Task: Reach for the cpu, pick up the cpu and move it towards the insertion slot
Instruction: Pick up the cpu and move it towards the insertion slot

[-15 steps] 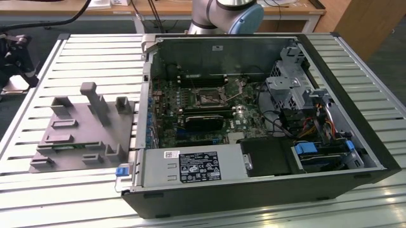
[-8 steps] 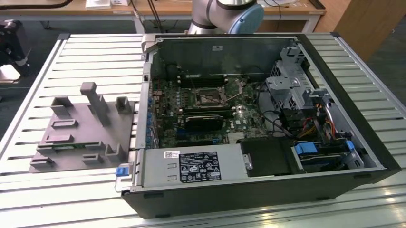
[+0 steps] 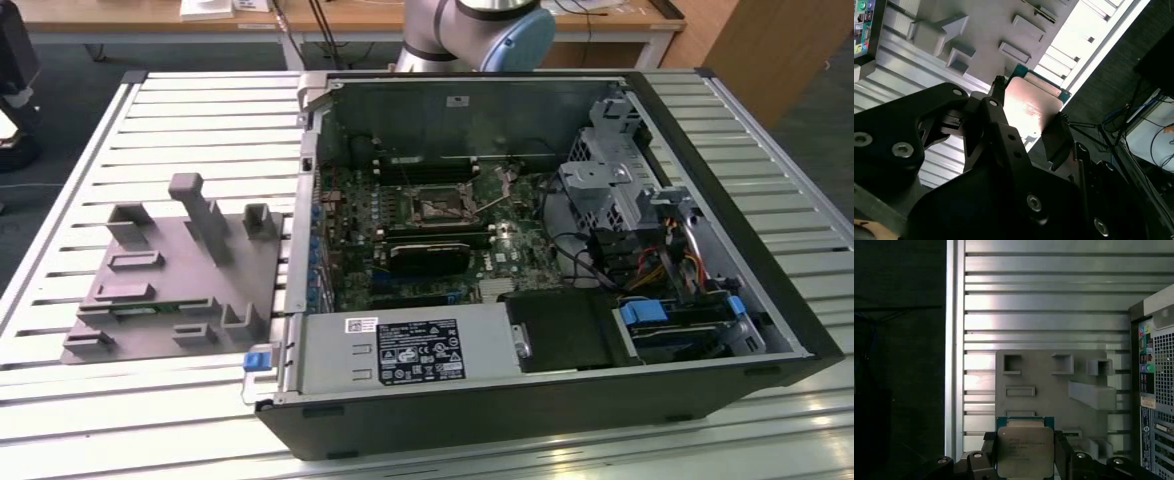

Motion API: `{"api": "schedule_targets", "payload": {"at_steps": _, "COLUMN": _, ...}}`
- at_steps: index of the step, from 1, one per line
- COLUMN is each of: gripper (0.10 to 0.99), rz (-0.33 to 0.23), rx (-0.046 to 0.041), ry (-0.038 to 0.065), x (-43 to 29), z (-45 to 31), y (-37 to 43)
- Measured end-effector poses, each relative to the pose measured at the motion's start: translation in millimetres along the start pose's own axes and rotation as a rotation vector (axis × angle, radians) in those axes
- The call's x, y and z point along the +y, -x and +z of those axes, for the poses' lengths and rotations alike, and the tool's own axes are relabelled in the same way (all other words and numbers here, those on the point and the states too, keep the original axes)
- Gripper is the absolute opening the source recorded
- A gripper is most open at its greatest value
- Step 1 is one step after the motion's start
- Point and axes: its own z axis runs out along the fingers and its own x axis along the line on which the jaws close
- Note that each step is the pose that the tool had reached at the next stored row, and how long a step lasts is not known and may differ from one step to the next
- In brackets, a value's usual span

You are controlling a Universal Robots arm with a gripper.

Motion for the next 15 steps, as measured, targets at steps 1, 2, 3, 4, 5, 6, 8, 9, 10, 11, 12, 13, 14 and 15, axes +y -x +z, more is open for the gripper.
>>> {"api": "schedule_targets", "payload": {"at_steps": 1, "gripper": 0.545, "rz": 0.000, "rx": -0.0001, "ry": 0.001, "x": 0.2, "z": -3.5, "y": -0.3}}
{"api": "schedule_targets", "payload": {"at_steps": 2, "gripper": 0.545, "rz": 0.000, "rx": -0.0002, "ry": 0.001, "x": 0.4, "z": -7.0, "y": -0.4}}
{"api": "schedule_targets", "payload": {"at_steps": 3, "gripper": 0.545, "rz": 0.000, "rx": -0.0005, "ry": 0.001, "x": 0.6, "z": -10.5, "y": -0.4}}
{"api": "schedule_targets", "payload": {"at_steps": 4, "gripper": 0.545, "rz": 0.000, "rx": -0.0006, "ry": 0.002, "x": 0.7, "z": -14.1, "y": -0.4}}
{"api": "schedule_targets", "payload": {"at_steps": 5, "gripper": 0.545, "rz": 0.000, "rx": -0.0006, "ry": 0.002, "x": 0.9, "z": -17.3, "y": -0.4}}
{"api": "schedule_targets", "payload": {"at_steps": 6, "gripper": 0.545, "rz": 0.000, "rx": -0.0005, "ry": 0.002, "x": 1.0, "z": -18.3, "y": -0.2}}
{"api": "schedule_targets", "payload": {"at_steps": 8, "gripper": 0.545, "rz": 0.001, "rx": -0.0007, "ry": 0.002, "x": 1.1, "z": -18.2, "y": 2.0}}
{"api": "schedule_targets", "payload": {"at_steps": 9, "gripper": 0.545, "rz": 0.001, "rx": -0.0006, "ry": 0.002, "x": 1.2, "z": -18.3, "y": 4.0}}
{"api": "schedule_targets", "payload": {"at_steps": 10, "gripper": 0.545, "rz": 0.002, "rx": -0.0006, "ry": 0.002, "x": 1.2, "z": -18.3, "y": 6.6}}
{"api": "schedule_targets", "payload": {"at_steps": 11, "gripper": 0.545, "rz": 0.002, "rx": -0.0005, "ry": 0.002, "x": 1.3, "z": -18.3, "y": 9.1}}
{"api": "schedule_targets", "payload": {"at_steps": 12, "gripper": 0.545, "rz": 0.002, "rx": -0.0005, "ry": 0.002, "x": 1.3, "z": -18.3, "y": 11.5}}
{"api": "schedule_targets", "payload": {"at_steps": 13, "gripper": 0.545, "rz": 0.003, "rx": -0.0007, "ry": 0.002, "x": 1.4, "z": -18.1, "y": 13.5}}
{"api": "schedule_targets", "payload": {"at_steps": 14, "gripper": 0.545, "rz": 0.004, "rx": -0.0007, "ry": 0.002, "x": 1.4, "z": -18.0, "y": 14.9}}
{"api": "schedule_targets", "payload": {"at_steps": 15, "gripper": 0.545, "rz": 0.004, "rx": -0.0007, "ry": 0.002, "x": 1.4, "z": -17.9, "y": 16.4}}
